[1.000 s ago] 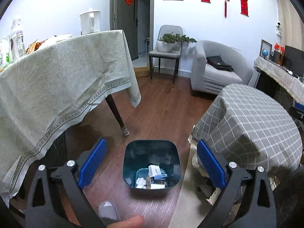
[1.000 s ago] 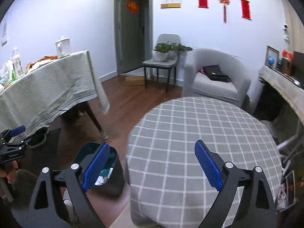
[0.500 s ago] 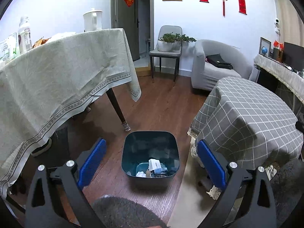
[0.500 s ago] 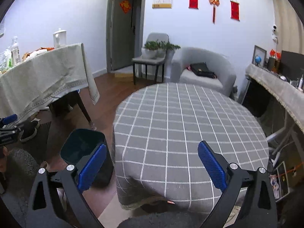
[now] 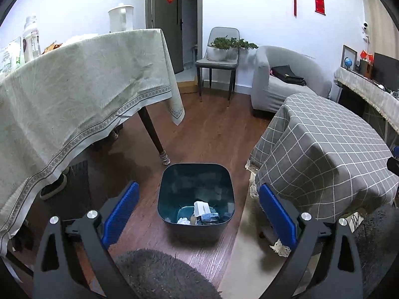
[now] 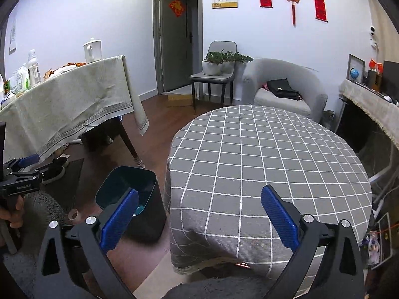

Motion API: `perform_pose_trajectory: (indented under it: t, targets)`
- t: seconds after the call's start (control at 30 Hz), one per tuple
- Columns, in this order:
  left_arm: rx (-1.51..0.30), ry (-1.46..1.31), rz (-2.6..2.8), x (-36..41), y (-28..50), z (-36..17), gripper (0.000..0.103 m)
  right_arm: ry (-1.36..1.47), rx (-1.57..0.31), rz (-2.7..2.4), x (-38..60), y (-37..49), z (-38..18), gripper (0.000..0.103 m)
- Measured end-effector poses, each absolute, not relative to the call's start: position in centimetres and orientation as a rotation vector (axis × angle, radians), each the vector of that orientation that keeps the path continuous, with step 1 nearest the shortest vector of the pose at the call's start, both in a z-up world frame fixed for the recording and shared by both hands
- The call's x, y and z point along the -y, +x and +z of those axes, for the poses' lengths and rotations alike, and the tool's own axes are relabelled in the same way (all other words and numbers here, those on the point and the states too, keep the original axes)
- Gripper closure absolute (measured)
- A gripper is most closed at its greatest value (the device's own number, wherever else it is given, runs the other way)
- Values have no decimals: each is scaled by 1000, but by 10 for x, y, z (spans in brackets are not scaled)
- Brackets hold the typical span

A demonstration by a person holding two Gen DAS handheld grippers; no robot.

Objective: Collect trash

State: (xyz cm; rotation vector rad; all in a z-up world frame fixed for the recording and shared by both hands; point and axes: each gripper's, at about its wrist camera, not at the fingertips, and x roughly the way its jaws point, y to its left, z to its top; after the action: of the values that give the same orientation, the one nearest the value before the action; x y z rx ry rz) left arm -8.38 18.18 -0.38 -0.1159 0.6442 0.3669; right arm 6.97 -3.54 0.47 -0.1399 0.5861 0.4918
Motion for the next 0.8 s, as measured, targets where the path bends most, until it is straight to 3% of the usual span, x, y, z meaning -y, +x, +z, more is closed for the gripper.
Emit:
perform_pose_trajectory:
  t: [0.8]
  targets:
    - [-641, -98, 354, -180, -85, -3, 5, -148, -582, 496, 30, 66, 3, 4]
